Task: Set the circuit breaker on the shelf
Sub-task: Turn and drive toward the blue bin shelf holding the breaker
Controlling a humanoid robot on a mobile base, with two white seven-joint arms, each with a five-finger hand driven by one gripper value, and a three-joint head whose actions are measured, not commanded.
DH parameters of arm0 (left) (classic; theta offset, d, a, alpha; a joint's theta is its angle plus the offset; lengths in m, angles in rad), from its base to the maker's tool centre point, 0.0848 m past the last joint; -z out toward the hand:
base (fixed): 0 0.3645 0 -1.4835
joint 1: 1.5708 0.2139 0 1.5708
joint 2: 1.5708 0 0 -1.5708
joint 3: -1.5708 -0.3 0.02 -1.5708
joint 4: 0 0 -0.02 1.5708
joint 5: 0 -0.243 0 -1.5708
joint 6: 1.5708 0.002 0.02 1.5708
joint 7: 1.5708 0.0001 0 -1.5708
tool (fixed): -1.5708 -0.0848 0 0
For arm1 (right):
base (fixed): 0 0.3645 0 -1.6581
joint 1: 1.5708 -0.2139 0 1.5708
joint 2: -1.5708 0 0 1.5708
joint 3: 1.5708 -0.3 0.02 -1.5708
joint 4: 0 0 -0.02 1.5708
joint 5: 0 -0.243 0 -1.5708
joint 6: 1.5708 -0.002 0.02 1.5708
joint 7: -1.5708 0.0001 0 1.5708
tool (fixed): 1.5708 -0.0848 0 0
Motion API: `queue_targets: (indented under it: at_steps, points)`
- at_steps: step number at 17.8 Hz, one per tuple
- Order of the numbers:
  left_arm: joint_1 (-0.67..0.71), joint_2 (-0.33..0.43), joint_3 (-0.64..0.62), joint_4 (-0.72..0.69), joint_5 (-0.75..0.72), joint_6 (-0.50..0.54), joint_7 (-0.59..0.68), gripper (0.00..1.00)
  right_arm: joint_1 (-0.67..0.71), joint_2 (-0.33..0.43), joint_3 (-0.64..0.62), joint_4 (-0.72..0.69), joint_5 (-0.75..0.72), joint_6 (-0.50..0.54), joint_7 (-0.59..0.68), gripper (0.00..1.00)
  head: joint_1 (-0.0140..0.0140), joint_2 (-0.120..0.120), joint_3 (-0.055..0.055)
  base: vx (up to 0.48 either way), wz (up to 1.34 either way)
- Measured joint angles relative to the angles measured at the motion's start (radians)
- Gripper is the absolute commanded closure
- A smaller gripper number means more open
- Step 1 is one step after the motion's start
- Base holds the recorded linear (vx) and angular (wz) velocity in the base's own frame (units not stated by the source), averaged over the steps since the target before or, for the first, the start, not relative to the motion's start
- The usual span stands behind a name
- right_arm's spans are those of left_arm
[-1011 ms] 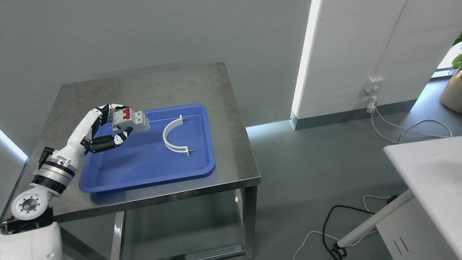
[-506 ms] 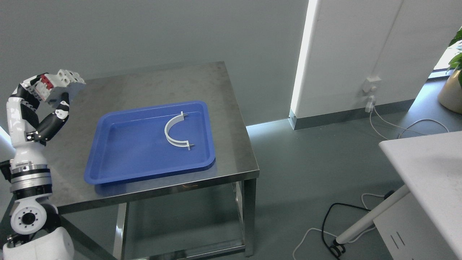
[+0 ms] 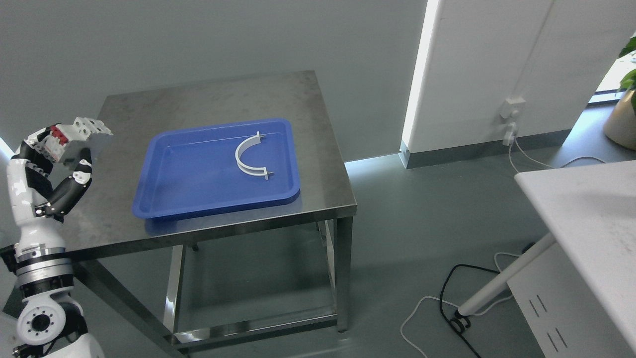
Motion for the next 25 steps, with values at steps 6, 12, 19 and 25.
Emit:
queue_targets:
  at_steps: [6,12,19,25]
  points:
    - [0.04,-0.012,0.004,-0.043,0.003,0.007,-0.013,0.87,0.0,0.0,0.0,0.0,0.0,0.0,0.0,0.0,0.0,0.0,0.0,-0.205,-0.07]
    - [0.064,-0.019,0.021,-0.069,0.004,0.0,-0.024,0.87,0.0,0.0,0.0,0.0,0.0,0.0,0.0,0.0,0.0,0.0,0.0,-0.294,0.13]
    - [0.073,-0.023,0.04,-0.096,0.005,-0.008,-0.027,0.86,0.0,0.0,0.0,0.0,0.0,0.0,0.0,0.0,0.0,0.0,0.0,-0.31,0.2]
    - [0.099,-0.025,0.052,-0.111,0.006,-0.021,-0.027,0.87,0.0,0.0,0.0,0.0,0.0,0.0,0.0,0.0,0.0,0.0,0.0,-0.3,0.31]
